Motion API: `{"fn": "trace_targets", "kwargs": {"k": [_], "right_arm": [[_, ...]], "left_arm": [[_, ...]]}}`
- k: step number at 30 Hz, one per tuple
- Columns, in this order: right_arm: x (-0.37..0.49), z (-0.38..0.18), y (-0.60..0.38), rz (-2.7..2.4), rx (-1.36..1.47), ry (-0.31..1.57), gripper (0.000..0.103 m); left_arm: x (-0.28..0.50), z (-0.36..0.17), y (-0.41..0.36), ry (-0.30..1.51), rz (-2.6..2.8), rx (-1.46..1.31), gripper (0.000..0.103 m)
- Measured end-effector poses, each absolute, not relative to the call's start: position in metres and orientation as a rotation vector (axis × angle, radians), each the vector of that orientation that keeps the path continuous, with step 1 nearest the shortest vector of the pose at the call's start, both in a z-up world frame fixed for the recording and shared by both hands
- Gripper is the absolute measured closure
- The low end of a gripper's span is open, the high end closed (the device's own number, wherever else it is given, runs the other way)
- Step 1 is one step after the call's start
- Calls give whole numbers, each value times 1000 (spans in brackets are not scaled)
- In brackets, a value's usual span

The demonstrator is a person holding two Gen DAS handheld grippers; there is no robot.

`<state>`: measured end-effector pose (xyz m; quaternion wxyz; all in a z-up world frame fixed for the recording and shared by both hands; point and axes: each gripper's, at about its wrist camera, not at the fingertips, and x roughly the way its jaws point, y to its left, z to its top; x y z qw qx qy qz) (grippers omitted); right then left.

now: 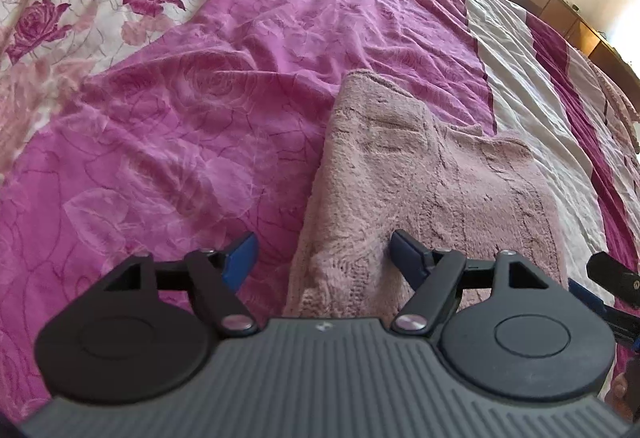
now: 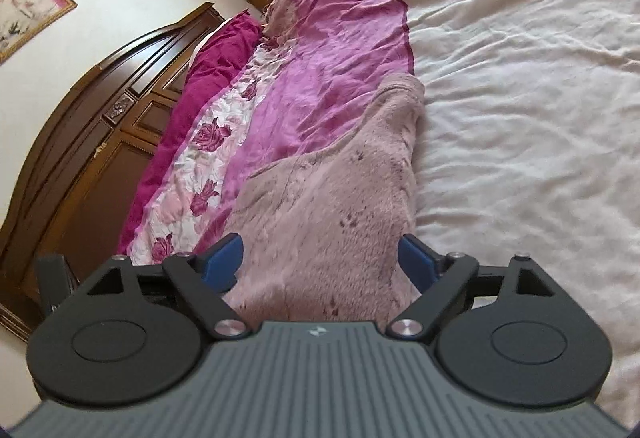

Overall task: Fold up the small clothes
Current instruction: 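Close both grippers on the cardigan edge and lift it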

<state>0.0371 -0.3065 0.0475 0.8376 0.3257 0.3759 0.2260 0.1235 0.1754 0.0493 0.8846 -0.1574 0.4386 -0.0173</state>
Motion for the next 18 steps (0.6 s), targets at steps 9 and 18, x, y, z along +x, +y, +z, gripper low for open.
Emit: {"fn": "trace_targets", "kwargs": {"k": [9,18], "right_arm": [[63,9,-305,486,804,930,13],[78,-8,-303,509,914,958,13]], "left_arm": [[129,43,178,930,-52,-371,28],[137,33,184,960,-108,-457,28]]}}
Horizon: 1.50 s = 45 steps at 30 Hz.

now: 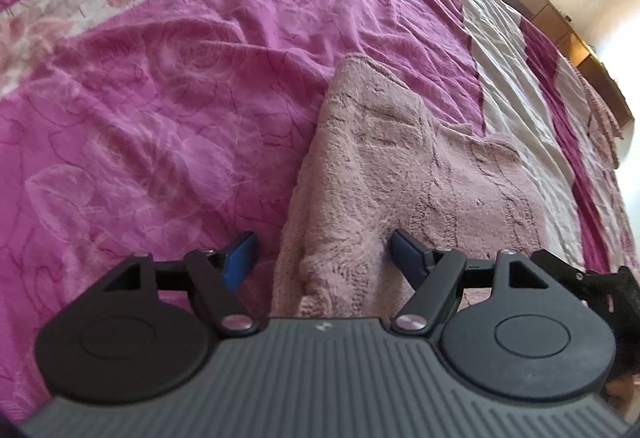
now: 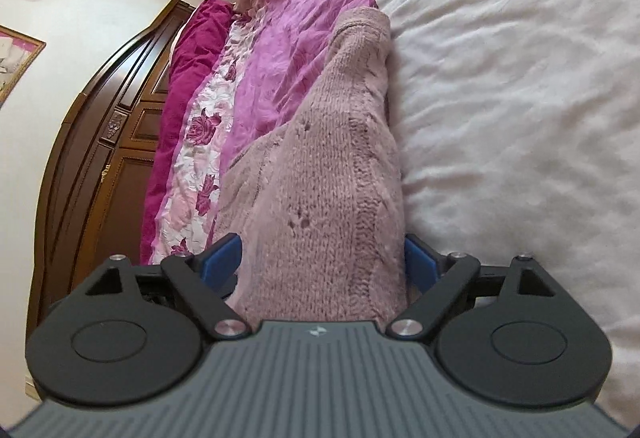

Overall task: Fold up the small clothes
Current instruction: 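Close both grippers on the cardigan edge and lift it, then fold the lifted edge over the cardigan with both grippers, release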

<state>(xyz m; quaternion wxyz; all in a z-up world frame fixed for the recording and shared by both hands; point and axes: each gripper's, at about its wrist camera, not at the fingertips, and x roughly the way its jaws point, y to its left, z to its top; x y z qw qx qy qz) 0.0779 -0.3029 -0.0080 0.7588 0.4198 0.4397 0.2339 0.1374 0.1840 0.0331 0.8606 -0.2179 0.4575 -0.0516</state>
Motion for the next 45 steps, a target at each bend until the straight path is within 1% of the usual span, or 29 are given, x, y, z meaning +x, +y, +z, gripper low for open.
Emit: {"fn": "trace_targets", "kwargs": {"k": [1,2,3,4,5,6,7,10,12,16,20,26,31,33,37,38,41,43,45], "right_arm": [[80,-8,-302,513,914,960,13],[81,-8,-301,518,910,959,16],[82,-7,-300,515,901,960,25],[83,-5,-298,506,886,960,32],[84,-2,-298,502,873,960,39],[84,1,-297,498,865,957,45],[84,5,-297,498,855,955,47],[87,23,-295,499,831,943,51],[89,36,-295,516,854,933,54],[88,68,-301,550,861,897,55],[74,100,-322,558,826,837,55],[36,115,-381,485,826,778,55],[3,92,-426,394,802,803,55],[-5,70,-438,345,801,844,54],[-16,25,-453,265,829,893,53],[-18,16,-457,256,850,892,51],[-25,3,-457,258,871,869,48],[-28,3,-457,259,863,863,47],[-30,6,-456,259,859,861,42]], "left_arm": [[138,31,185,961,-117,-474,29],[139,30,187,961,-131,-497,29],[140,28,189,961,-150,-525,32],[141,25,190,964,-173,-562,45],[142,23,191,972,-190,-601,48],[143,21,193,975,-190,-633,55],[143,20,195,975,-196,-658,61],[143,22,201,967,-217,-747,67],[141,26,204,955,-240,-809,68],[134,41,199,921,-286,-862,69],[130,59,174,898,-342,-853,69],[110,70,121,871,-410,-773,69],[94,50,71,958,-438,-610,69],[90,40,61,989,-410,-555,69],[87,34,54,979,-391,-484,66],[87,33,53,981,-391,-483,65],[87,35,51,982,-385,-460,59],[82,37,48,978,-362,-431,50],[75,41,48,971,-347,-407,49]]}}
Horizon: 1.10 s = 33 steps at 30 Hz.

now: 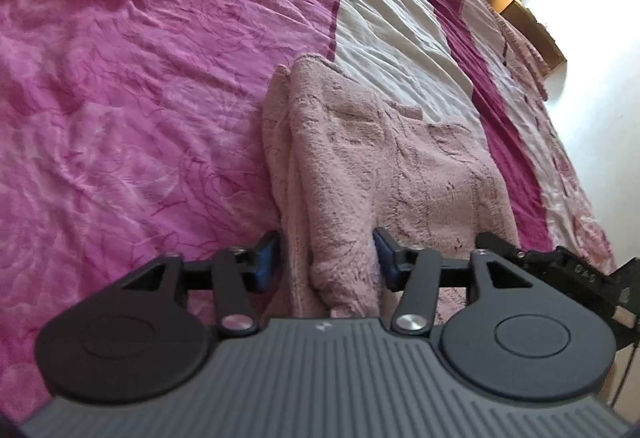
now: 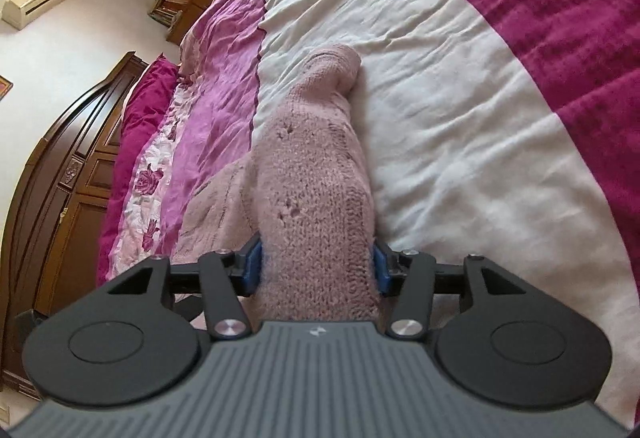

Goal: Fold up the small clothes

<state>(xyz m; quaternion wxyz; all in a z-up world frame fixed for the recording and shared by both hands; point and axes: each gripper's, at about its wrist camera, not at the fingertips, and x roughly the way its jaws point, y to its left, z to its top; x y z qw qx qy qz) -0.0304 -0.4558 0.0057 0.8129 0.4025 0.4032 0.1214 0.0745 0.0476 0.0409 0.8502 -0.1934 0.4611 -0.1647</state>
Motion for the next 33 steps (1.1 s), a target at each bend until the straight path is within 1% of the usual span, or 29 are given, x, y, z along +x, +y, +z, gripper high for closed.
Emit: {"fn": "trace_targets", "kwargs": {"k": [3,5,7,9,12,14,15,16,17,19,21,26,28,31,33], "right_arm": [[-37,16,-455,254,844,847,40],[-43,27,-454,254,809,831,40],[-53,36,-454,254,769,815,40],[-64,42,-454,255,736,798,40],[-75,48,-447,270,664,792,40],[-79,49,-438,284,573,802,40],[-80,48,-433,281,526,814,40],[-80,46,-428,279,495,831,40],[-79,42,-423,283,474,856,40],[-80,34,-415,288,450,889,40],[-82,31,-410,280,436,880,40],[-88,41,-413,273,435,864,40],[-93,46,-415,269,430,852,38],[-100,54,-415,265,417,839,33],[-106,58,-414,261,405,831,31]], "left_arm": [[67,51,49,960,-338,-369,48],[59,57,50,950,-334,-333,47],[52,61,51,935,-328,-297,43],[45,62,51,923,-323,-251,43],[44,54,51,927,-297,-163,36],[45,46,56,943,-277,-167,34],[45,43,59,942,-279,-175,31],[46,41,62,940,-276,-174,26],[46,40,63,936,-269,-168,25],[45,40,65,934,-266,-166,25],[43,42,63,933,-261,-155,25],[33,52,60,927,-240,-141,26],[28,57,59,928,-227,-143,28],[18,63,55,926,-189,-105,23],[11,65,53,924,-179,-80,22]]}}
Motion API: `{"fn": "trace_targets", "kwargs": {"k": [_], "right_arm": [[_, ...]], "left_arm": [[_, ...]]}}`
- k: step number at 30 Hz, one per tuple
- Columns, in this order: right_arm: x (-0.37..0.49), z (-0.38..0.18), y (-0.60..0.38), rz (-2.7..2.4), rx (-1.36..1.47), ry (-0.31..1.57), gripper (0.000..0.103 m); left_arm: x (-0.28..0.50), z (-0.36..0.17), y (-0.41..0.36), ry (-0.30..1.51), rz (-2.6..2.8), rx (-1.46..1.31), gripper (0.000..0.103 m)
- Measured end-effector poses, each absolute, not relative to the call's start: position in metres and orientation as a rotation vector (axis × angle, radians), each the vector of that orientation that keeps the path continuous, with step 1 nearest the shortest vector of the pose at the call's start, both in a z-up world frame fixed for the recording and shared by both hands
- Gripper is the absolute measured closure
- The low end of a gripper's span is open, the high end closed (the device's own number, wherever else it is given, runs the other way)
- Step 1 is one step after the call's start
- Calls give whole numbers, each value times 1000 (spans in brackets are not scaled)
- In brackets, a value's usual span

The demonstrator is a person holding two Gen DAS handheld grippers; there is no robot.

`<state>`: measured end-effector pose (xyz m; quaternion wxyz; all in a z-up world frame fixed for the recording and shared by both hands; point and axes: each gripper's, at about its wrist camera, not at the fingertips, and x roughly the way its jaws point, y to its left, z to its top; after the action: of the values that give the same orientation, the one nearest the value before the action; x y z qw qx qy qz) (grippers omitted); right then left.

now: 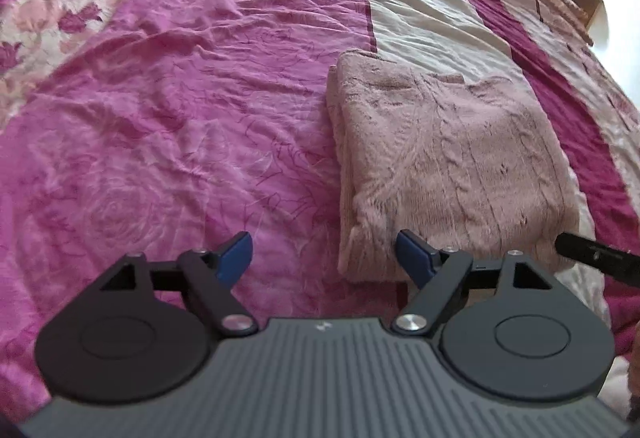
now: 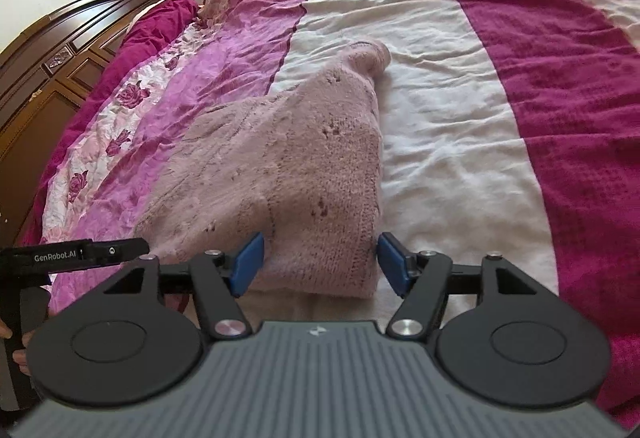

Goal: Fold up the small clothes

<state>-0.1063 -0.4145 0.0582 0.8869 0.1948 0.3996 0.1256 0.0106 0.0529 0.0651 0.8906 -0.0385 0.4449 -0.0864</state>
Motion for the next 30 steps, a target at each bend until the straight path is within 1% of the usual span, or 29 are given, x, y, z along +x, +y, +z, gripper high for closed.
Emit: {"fn": "trace_targets", "kwargs": {"k": [1,2,3,7,14,18,27,30], "right_arm": [[-110,61,-414,258,396,827,29],[-113,62,-413,257,387,825,24],[-116,64,-412,255,376,823,21],[-125,64,-408,226,321,868,18],[-141,48,-397,200,245,935,14],[-146,41,-392,189,216,930,13],[-142,30,-393,162,246,929,9],[-141,28,-393,165,246,922,7]], "left_arm": [[7,66,52,927,-175,-76,21],[4,66,52,933,-171,-79,19],[1,65,52,938,-169,-84,16],[-9,58,46,974,-168,-83,15],[-19,44,28,1013,-172,-49,15],[-21,37,19,1023,-146,-9,15],[-22,28,9,1032,-106,46,14],[-21,25,7,1032,-102,57,12]]}}
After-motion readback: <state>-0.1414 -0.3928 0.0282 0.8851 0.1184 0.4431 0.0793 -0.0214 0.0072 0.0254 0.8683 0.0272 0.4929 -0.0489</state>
